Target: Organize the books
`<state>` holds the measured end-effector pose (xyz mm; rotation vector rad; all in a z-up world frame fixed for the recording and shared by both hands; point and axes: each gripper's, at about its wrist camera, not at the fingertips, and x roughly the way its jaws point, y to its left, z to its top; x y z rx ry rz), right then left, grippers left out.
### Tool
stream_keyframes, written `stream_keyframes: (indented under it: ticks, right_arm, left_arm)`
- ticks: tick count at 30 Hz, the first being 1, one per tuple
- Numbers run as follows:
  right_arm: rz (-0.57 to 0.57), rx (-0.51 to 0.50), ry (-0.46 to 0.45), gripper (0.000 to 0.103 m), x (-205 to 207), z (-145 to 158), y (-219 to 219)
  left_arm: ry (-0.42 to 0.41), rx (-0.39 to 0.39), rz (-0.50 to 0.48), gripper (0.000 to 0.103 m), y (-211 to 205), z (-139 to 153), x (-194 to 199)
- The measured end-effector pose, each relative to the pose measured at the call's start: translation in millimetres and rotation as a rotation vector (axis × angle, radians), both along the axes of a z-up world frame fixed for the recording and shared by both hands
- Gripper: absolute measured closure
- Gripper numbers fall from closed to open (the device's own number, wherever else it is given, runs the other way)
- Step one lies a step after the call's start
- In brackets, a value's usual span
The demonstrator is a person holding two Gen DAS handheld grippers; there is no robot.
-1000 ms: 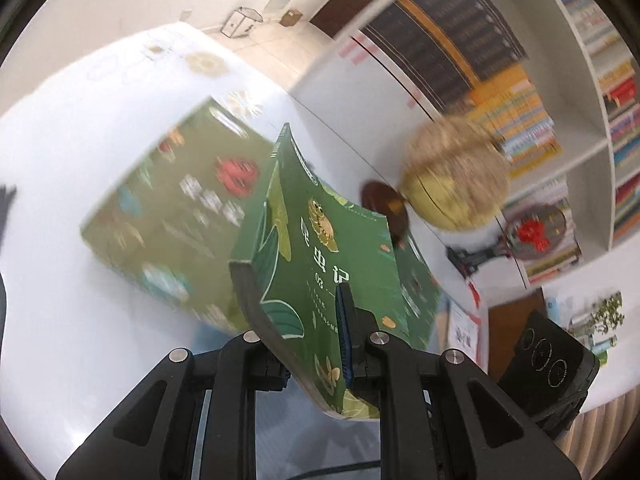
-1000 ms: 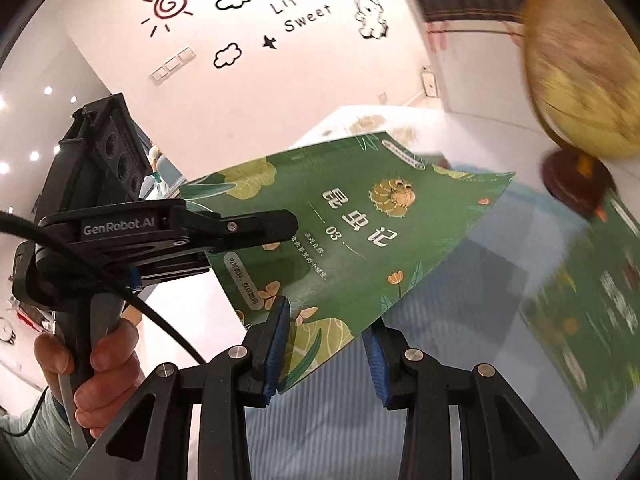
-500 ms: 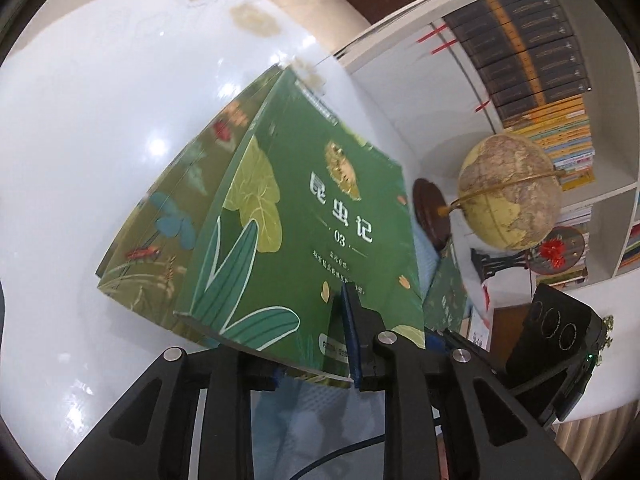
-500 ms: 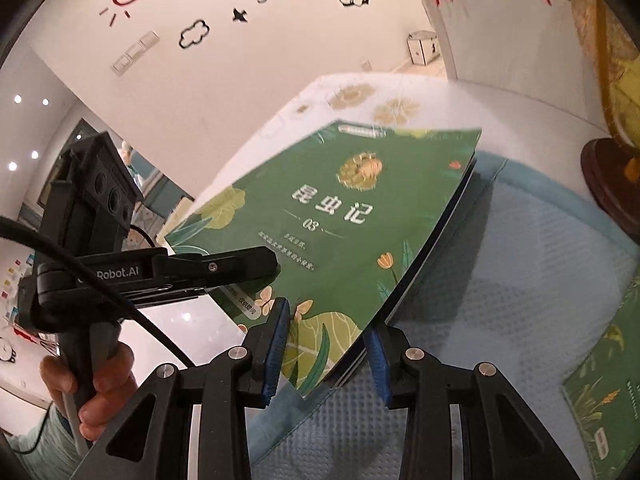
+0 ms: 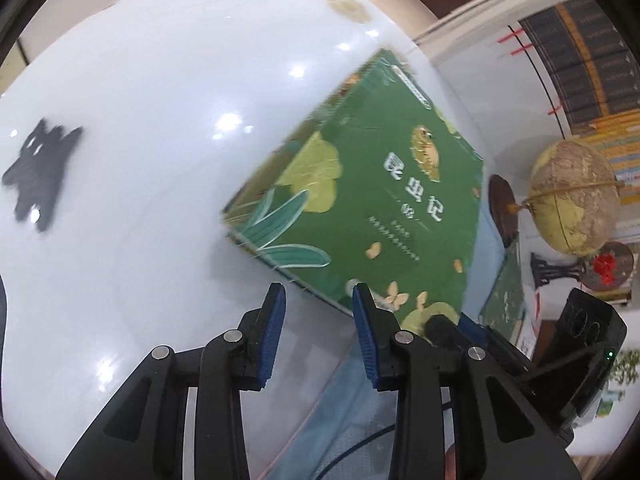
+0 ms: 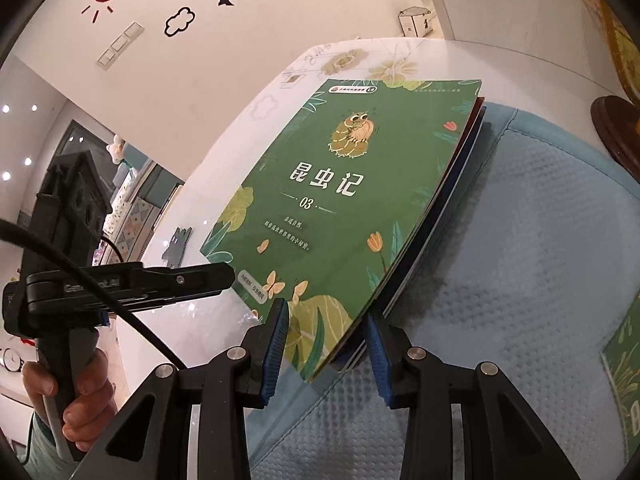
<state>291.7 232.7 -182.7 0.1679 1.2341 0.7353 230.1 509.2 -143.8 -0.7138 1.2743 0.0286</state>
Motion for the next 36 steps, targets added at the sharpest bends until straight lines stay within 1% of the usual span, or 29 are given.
stream_keyframes:
  ticks: [2, 3, 4, 5, 6, 8, 9, 10, 12, 14, 15, 17, 19, 22, 24, 26, 28, 30, 32, 34, 35, 36]
  right_arm:
    - [-0.013, 0.006, 0.008, 0.066, -2.2, 0.7, -3.3]
    - [-0.018, 0.007, 0.014, 0.066, -4.8, 1.8, -6.9]
    - [-0.024, 0.008, 0.018, 0.066, -6.0, 2.5, -9.8]
    - [-0.032, 0.011, 0.018, 0.066, -9.7, 5.1, -16.8]
    - [-0.037, 0.016, 0.016, 0.066, -12.9, 7.3, -22.3]
    - [-0.062, 0.03, 0.027, 0.065, -25.7, 10.0, -43.3]
    - [-0.076, 0.035, 0.039, 0.063, -33.0, 10.1, -54.3]
    - [-0.092, 0.036, 0.056, 0.063, -39.6, 8.9, -66.0]
    - [-0.124, 0.03, 0.08, 0.063, -60.6, 7.5, -96.0]
    - [-0.154, 0.01, 0.085, 0.063, -85.5, 8.3, -130.8]
    - [-0.167, 0.0, 0.087, 0.063, -100.6, 8.6, -151.6]
    - [-0.182, -0.001, 0.095, 0.061, -123.0, 10.1, -185.4]
    - [-0.222, -0.012, 0.109, 0.051, -148.9, 11.0, -230.9]
    - [-0.294, -0.012, 0.119, 0.05, -183.3, 16.3, -298.3]
    - [-0.338, -0.003, 0.115, 0.05, -203.3, 24.2, -340.2]
    - [-0.39, 0.008, 0.105, 0.047, -225.0, 33.7, -385.8]
    - [-0.412, 0.026, 0.097, 0.046, -241.0, 40.9, -418.0]
    - [-0.421, 0.019, 0.082, 0.046, -254.9, 48.3, -445.1]
    - [-0.434, -0.008, 0.058, 0.046, -268.8, 60.7, -475.9]
    - [-0.458, -0.005, 0.032, 0.045, -280.0, 73.5, -500.4]
    - [-0.476, 0.01, 0.017, 0.044, -286.6, 80.5, -513.6]
    - [-0.489, 0.016, 0.01, 0.039, -289.1, 83.7, -519.7]
  left_arm:
    - [-0.004, 0.045, 0.017, 0.072, 0.6, 4.1, -9.3]
    - [-0.011, 0.096, 0.016, 0.072, -2.1, 9.0, -16.7]
    - [-0.02, 0.135, 0.001, 0.072, -5.6, 13.5, -23.9]
    - [-0.038, 0.151, -0.013, 0.072, -10.2, 16.1, -27.0]
    - [-0.06, 0.183, -0.023, 0.072, -21.2, 20.8, -36.0]
    - [-0.084, 0.171, -0.071, 0.072, -43.0, 23.2, -46.7]
    - [-0.091, 0.157, -0.123, 0.072, -59.5, 24.1, -50.5]
    - [-0.105, 0.159, -0.176, 0.072, -80.4, 26.3, -55.4]
    - [-0.145, 0.188, -0.241, 0.072, -118.0, 32.8, -63.2]
    - [-0.178, 0.197, -0.327, 0.072, -168.1, 38.6, -71.8]
    - [-0.182, 0.201, -0.351, 0.072, -183.5, 40.3, -75.3]
    - [-0.189, 0.206, -0.407, 0.072, -227.2, 44.2, -85.0]
    - [-0.186, 0.199, -0.469, 0.072, -274.4, 46.6, -97.3]
    - [-0.187, 0.192, -0.534, 0.072, -337.3, 52.2, -114.0]
    - [-0.198, 0.198, -0.56, 0.07, -373.7, 58.4, -125.5]
    - [-0.214, 0.188, -0.577, 0.07, -413.4, 65.4, -141.6]
    - [-0.23, 0.176, -0.591, 0.07, -444.8, 70.1, -154.7]
    - [-0.241, 0.17, -0.604, 0.07, -475.0, 74.8, -163.6]
    - [-0.258, 0.175, -0.62, 0.07, -501.0, 82.0, -174.4]
    - [-0.273, 0.17, -0.635, 0.07, -520.9, 91.3, -181.7]
    - [-0.276, 0.167, -0.641, 0.068, -527.7, 93.4, -183.6]
    - [-0.282, 0.165, -0.647, 0.064, -533.5, 96.8, -186.2]
